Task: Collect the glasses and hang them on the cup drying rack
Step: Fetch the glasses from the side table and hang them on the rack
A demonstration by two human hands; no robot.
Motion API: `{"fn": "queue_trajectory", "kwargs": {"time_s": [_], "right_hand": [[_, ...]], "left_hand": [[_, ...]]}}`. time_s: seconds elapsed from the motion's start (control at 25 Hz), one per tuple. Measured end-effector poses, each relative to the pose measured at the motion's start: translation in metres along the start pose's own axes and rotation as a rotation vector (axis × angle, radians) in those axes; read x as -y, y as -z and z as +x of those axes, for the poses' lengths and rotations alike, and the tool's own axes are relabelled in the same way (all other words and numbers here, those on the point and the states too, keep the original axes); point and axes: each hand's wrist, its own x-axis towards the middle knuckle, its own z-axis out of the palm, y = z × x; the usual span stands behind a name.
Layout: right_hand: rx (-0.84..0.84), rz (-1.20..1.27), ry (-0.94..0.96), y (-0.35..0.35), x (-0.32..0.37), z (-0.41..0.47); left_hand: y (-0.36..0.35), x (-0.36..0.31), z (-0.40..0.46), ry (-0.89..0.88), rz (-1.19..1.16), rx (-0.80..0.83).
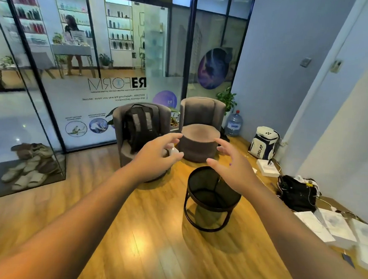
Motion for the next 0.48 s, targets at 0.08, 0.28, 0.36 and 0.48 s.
{"fn": "queue_trajectory", "kwargs": {"time_s": [0.08, 0.28, 0.36, 0.48], "right_hand": [[-0.038, -0.033, -0.059, -0.007, -0.01, 0.037], [-0.139, -0.017, -0.185, -0.026, -0.044, 0.094], [-0.155, -0.024, -0.248, -0.031, -0.064, 0.109], [-0.176, -0.049, -0.318, -0.033, -0.097, 0.137]], "left_hand": [[-0.003, 0.025, 0.045, -0.02, -0.036, 0.034], [-0.021, 0.076, 0.142, -0.072, -0.031, 0.161], [-0.037, 0.094, 0.176, -0.085, -0.034, 0.223], [-0.068, 0.117, 0.226, -0.099, -0.051, 0.307]]}}
